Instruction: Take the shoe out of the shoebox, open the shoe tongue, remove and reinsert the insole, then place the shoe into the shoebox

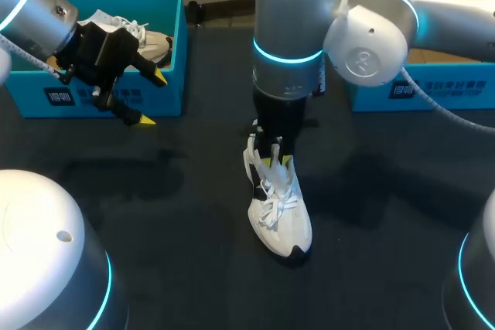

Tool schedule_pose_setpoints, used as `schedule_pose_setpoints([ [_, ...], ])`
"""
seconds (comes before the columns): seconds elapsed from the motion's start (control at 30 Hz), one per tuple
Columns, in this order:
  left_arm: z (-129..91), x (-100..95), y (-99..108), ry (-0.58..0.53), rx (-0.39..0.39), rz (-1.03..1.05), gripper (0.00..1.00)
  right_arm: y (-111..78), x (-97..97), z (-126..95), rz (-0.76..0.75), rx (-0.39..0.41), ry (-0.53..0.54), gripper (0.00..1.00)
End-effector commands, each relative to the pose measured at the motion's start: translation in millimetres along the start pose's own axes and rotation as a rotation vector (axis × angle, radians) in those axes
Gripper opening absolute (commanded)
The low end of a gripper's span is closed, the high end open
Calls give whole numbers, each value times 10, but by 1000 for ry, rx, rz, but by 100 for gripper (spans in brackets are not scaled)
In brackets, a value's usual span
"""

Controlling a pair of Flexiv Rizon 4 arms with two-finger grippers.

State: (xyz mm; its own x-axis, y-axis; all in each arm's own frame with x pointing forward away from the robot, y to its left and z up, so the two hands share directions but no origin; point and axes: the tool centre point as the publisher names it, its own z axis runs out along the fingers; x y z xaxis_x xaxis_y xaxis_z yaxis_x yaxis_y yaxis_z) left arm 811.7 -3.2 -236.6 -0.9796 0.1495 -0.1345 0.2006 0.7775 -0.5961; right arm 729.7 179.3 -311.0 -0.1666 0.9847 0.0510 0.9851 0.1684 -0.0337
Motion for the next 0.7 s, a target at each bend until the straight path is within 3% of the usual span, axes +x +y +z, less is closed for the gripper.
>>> schedule_pose_setpoints([
  [0.03, -5, 12, 1, -1, -2, 1, 100, 47, -24, 62, -11, 4, 11, 24],
  [0.2, -5, 12, 1, -1, -2, 1, 100, 164, -41, 180, -33, 1, 29, 15],
  [0.7, -5, 12, 1, -1, -2, 1, 100, 278, -97, 286, -72, 1, 49, 19],
])
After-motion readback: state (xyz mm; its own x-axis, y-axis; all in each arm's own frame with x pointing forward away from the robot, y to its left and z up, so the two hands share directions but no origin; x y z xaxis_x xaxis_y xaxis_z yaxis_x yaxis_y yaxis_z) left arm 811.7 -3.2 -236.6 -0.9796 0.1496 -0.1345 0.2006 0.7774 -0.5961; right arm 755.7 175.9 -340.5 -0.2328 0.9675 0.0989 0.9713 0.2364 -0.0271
